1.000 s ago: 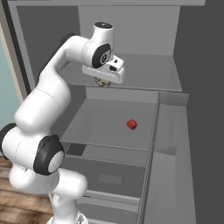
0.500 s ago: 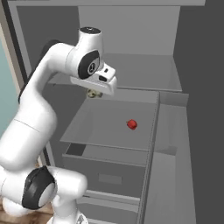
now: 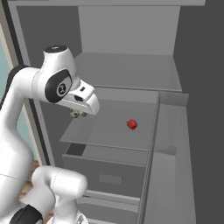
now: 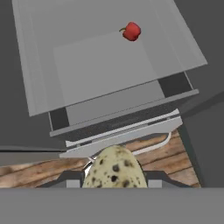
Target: Pick the egg and butter from the fridge and place them by the bowl for mixing.
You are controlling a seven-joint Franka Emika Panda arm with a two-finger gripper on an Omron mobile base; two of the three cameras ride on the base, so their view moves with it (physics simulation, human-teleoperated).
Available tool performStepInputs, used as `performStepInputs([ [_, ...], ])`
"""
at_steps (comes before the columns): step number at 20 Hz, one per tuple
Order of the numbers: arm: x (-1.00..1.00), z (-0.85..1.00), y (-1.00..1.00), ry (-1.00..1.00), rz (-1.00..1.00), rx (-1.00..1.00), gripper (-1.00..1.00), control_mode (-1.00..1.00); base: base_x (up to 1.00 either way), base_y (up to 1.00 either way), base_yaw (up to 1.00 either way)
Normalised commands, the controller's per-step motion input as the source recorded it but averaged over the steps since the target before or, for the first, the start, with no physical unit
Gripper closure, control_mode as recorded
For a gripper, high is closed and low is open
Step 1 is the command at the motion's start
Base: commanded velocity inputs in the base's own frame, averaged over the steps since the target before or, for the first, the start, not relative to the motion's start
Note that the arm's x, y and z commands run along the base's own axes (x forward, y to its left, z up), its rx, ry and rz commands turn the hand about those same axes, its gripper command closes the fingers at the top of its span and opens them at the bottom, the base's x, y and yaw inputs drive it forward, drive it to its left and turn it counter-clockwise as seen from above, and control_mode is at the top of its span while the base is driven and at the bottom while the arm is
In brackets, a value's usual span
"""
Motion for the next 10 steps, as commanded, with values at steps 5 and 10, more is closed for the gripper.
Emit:
performStepInputs([
  [5,-0.57,-0.39,0.27,0.1,-0.07,-0.03,1.0,-1.0,0.0,0.0,0.0],
  [10,-0.43,-0.3,0.15,0.14,-0.02,0.0,1.0,-1.0,0.0,0.0,0.0],
])
